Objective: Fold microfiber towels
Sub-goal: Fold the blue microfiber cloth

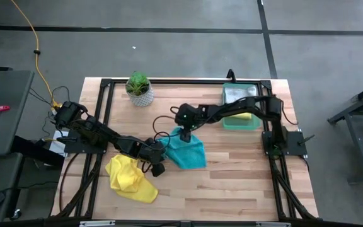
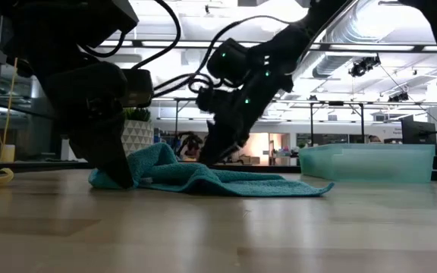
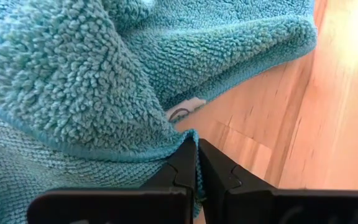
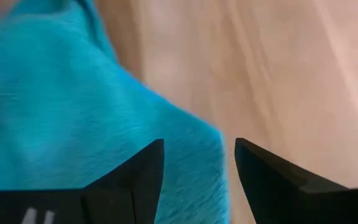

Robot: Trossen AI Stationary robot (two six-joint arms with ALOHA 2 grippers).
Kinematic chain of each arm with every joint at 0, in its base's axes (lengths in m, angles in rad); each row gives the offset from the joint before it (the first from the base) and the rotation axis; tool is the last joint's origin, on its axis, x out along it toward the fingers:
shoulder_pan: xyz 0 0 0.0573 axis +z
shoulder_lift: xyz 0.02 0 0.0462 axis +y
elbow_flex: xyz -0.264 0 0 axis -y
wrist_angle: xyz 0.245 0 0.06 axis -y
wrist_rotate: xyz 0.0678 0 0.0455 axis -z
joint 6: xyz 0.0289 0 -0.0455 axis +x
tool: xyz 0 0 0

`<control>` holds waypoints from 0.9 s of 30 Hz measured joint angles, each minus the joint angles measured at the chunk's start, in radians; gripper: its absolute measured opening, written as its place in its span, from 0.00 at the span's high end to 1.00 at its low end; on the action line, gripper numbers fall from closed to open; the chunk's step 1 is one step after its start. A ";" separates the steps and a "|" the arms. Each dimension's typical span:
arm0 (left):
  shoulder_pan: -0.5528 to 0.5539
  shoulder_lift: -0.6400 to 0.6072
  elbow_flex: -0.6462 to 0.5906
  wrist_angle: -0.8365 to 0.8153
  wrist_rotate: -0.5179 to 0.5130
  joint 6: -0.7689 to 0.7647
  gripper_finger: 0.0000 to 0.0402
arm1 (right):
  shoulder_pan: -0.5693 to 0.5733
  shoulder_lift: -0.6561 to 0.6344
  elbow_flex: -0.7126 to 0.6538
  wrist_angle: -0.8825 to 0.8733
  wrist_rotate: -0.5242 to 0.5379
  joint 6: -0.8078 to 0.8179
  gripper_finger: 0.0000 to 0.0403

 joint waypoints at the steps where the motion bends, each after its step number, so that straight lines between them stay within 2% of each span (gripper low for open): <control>1: 0.000 0.000 0.000 0.000 0.000 0.000 1.00 | 0.003 0.010 0.000 0.011 0.031 -0.016 0.53; 4: 0.000 0.000 0.000 0.004 0.000 0.000 1.00 | 0.003 0.038 0.000 0.011 0.071 -0.030 0.53; 9: 0.000 0.000 0.000 0.007 -0.001 0.000 1.00 | 0.006 0.053 0.004 -0.008 0.054 -0.038 0.59; 12: -0.001 0.000 0.000 0.007 -0.009 0.000 1.00 | 0.017 0.054 0.005 -0.015 0.084 -0.033 0.70; 15: 0.000 0.000 0.000 0.008 -0.012 0.000 1.00 | 0.022 0.054 0.005 -0.024 0.097 0.043 0.89; 17: 0.008 -0.018 -0.001 -0.005 0.013 0.001 1.00 | 0.020 0.045 0.004 -0.034 0.087 0.097 0.97; 22: 0.067 -0.148 -0.001 -0.091 0.087 0.072 1.00 | 0.023 -0.049 -0.006 -0.121 0.087 0.113 0.99; 27: 0.180 -0.369 -0.002 -0.209 0.059 0.154 1.00 | 0.015 -0.228 0.000 -0.208 0.156 0.074 1.00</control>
